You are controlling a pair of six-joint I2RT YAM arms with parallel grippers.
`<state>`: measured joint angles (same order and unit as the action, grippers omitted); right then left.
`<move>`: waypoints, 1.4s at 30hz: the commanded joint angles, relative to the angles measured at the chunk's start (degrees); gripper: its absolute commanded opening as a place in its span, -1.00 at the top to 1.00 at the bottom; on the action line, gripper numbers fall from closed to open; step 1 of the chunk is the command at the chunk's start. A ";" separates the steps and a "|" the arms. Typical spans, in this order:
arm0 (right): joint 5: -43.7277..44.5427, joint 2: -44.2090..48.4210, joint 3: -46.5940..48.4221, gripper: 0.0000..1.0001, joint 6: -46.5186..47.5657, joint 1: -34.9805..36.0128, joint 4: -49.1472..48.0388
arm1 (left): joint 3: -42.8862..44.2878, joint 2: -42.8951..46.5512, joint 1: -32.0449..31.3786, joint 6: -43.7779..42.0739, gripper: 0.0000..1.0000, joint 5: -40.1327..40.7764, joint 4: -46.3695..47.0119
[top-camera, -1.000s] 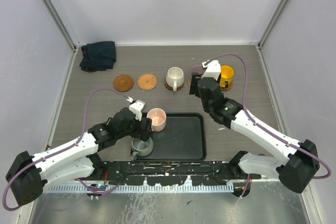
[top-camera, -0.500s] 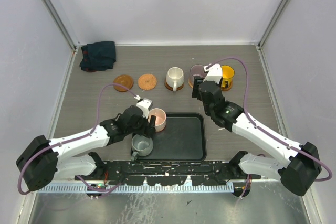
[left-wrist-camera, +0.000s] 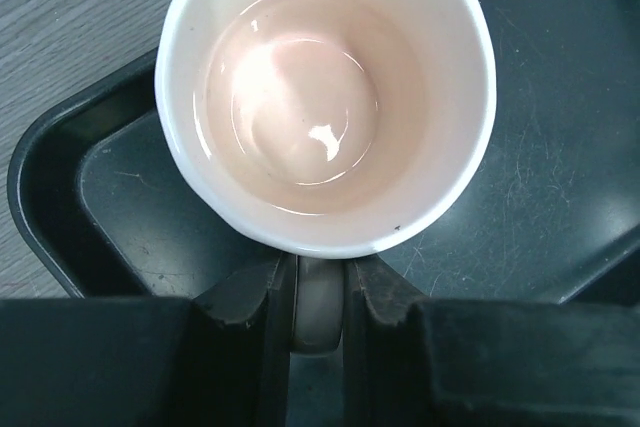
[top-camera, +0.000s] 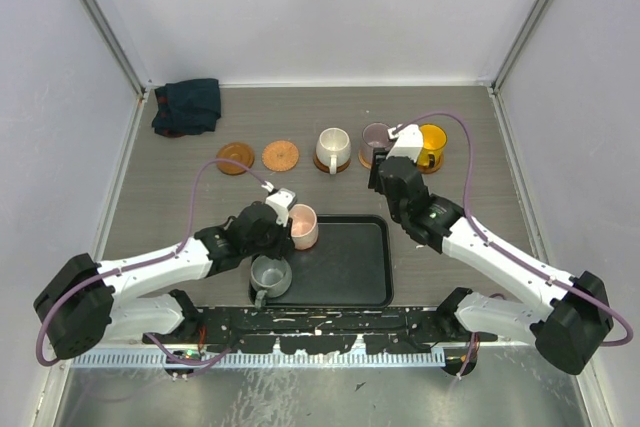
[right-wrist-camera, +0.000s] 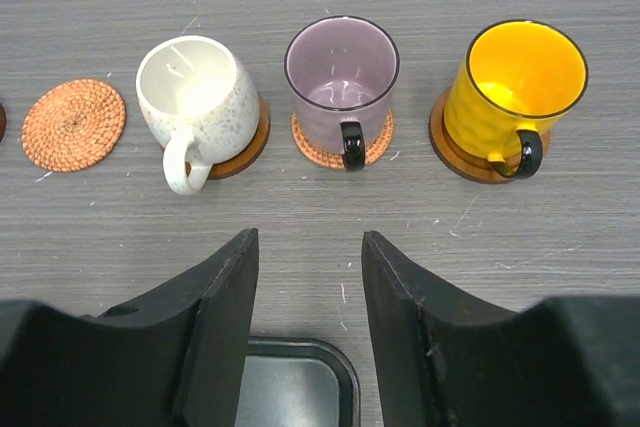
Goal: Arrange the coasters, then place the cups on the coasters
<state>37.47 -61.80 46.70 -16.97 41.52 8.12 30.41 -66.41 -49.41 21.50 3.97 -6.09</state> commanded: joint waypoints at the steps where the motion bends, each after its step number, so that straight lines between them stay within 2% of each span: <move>1: -0.89 -0.03 -0.70 0.02 -1.63 0.18 -3.23 | 1.24 -0.22 0.26 -0.87 0.64 2.97 2.23; 2: -1.03 -0.08 -0.91 0.06 -1.66 0.23 -3.39 | 1.31 -0.17 0.21 -1.00 0.64 2.98 2.44; 5: -1.38 -0.33 -1.62 0.11 -2.07 0.23 -3.55 | 1.32 0.03 0.13 -1.15 0.99 3.13 2.95; 10: -2.94 -0.84 -2.74 0.14 -2.83 0.23 -3.79 | 1.48 0.90 -0.07 -2.01 1.00 4.41 4.03; 16: -7.11 -1.79 -6.16 0.28 -4.32 0.23 -6.49 | 2.96 3.54 -1.40 -5.29 1.00 8.36 4.94; 28: -7.40 -4.17 -11.23 0.40 -3.58 0.22 -12.84 | 4.19 6.41 -1.83 -7.17 1.00 12.90 8.65; 35: -9.79 -9.21 -10.68 0.48 -2.59 0.23 -18.22 | 7.73 5.82 -1.83 -9.47 1.00 19.98 8.55; 37: -10.00 -10.93 -10.36 0.57 -2.46 0.23 -19.98 | 9.91 4.61 -1.84 -10.12 1.00 23.03 7.27; 38: -10.25 -11.82 -10.13 0.70 -2.33 0.23 -20.98 | 10.95 3.94 -1.83 -10.64 1.00 24.34 6.96; 39: -10.35 -12.84 -9.88 0.92 -2.11 0.23 -21.96 | 12.20 3.20 -1.87 -11.15 1.00 25.59 6.83; 42: -11.08 -16.41 -8.65 0.98 -1.29 0.23 -24.40 | 15.74 -0.23 -1.16 -12.43 1.00 29.02 5.69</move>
<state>27.29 -75.20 35.14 -19.53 41.52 -9.04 39.35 -64.66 -51.40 11.68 24.64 -6.24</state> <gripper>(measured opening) 0.032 0.194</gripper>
